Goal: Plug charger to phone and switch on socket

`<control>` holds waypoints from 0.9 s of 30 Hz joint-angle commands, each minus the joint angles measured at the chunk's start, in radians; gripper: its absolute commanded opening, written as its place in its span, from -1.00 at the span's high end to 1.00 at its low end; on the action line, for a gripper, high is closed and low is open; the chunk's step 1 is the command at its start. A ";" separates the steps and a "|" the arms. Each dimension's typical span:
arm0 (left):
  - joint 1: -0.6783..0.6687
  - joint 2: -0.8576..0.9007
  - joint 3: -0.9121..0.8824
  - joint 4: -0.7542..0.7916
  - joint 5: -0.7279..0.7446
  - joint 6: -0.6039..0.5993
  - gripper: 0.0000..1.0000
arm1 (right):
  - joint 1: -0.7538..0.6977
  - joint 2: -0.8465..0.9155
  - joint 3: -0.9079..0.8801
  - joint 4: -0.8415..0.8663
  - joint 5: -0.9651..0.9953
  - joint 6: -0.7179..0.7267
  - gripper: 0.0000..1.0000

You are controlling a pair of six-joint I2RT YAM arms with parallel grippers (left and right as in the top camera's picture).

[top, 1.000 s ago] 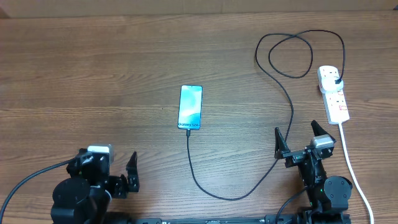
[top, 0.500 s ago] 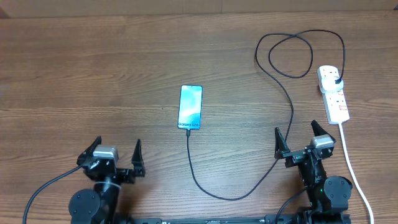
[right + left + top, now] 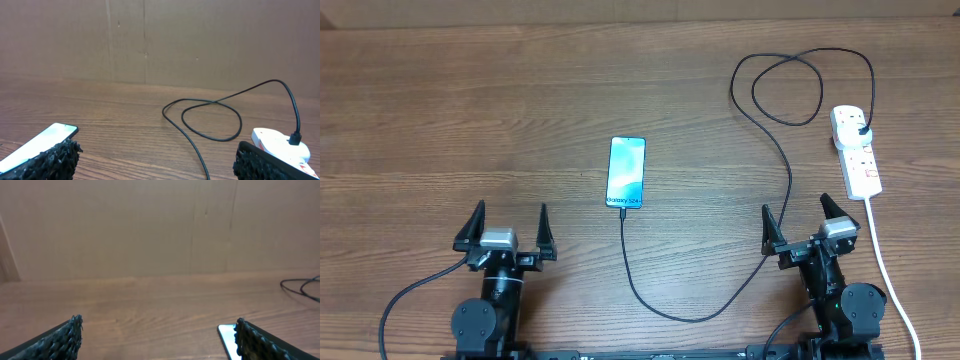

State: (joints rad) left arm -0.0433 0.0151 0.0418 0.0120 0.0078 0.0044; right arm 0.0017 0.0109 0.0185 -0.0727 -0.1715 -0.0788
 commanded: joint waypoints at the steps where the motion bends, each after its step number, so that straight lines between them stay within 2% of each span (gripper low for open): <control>1: 0.024 -0.012 -0.037 0.006 -0.036 0.010 -1.00 | 0.003 -0.008 -0.010 0.003 0.010 0.003 -1.00; 8: 0.038 -0.012 -0.037 -0.077 -0.144 -0.017 -1.00 | 0.003 -0.008 -0.010 0.003 0.010 0.003 -1.00; 27: 0.039 -0.011 -0.037 -0.078 -0.138 -0.015 -0.99 | 0.003 -0.008 -0.010 0.003 0.010 0.003 -1.00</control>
State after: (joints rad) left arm -0.0067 0.0147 0.0090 -0.0673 -0.1173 -0.0002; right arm 0.0017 0.0109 0.0185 -0.0727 -0.1711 -0.0784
